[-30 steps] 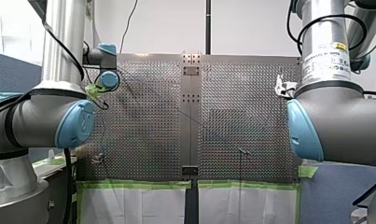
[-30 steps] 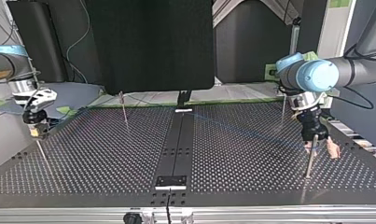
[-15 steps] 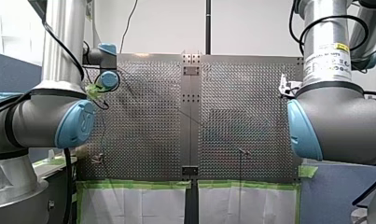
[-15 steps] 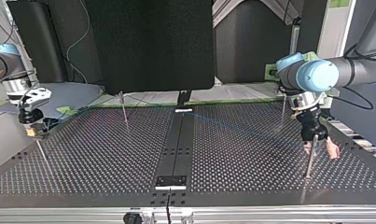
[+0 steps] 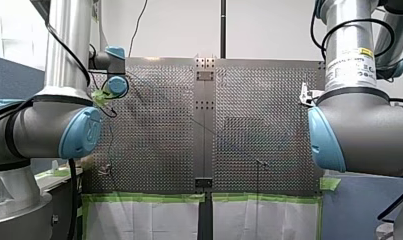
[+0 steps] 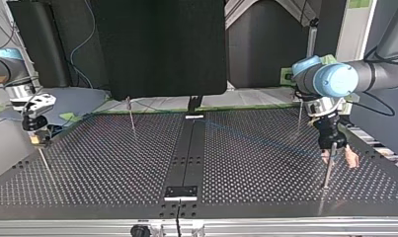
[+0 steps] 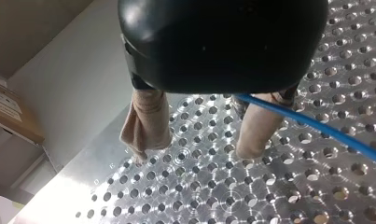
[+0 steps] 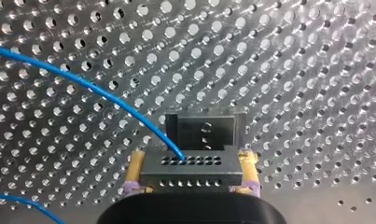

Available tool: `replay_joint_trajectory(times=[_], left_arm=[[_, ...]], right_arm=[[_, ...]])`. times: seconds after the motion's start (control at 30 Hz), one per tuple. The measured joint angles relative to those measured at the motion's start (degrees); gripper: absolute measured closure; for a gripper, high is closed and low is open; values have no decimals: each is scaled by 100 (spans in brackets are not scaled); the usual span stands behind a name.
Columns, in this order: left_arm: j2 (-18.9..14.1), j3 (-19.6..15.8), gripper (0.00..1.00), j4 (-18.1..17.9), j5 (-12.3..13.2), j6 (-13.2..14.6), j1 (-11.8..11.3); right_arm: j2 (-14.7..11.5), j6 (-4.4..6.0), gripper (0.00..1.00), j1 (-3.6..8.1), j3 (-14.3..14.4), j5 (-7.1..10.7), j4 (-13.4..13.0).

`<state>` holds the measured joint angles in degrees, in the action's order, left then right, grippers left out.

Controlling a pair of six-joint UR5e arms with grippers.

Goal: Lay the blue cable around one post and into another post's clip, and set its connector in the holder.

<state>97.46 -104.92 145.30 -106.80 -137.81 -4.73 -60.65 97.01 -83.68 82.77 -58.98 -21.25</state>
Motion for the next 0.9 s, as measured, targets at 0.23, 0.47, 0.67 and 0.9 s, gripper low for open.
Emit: replay_joint_trajectory(times=[0.23,0.47,0.67,0.9], left_arm=[[-2,0,0,-3,1,24,0],[0,0,0,-3,4,34,0],[0,0,0,-8,0,35,0],[-1,0,0,-9,-2,35,-2]], right_arm=[[18,-13,100,-27,-10,93,-125],[21,-1,100,-35,-10,120,-212],[22,2,100,-35,-9,112,-231],[29,14,100,-40,-10,106,-246]])
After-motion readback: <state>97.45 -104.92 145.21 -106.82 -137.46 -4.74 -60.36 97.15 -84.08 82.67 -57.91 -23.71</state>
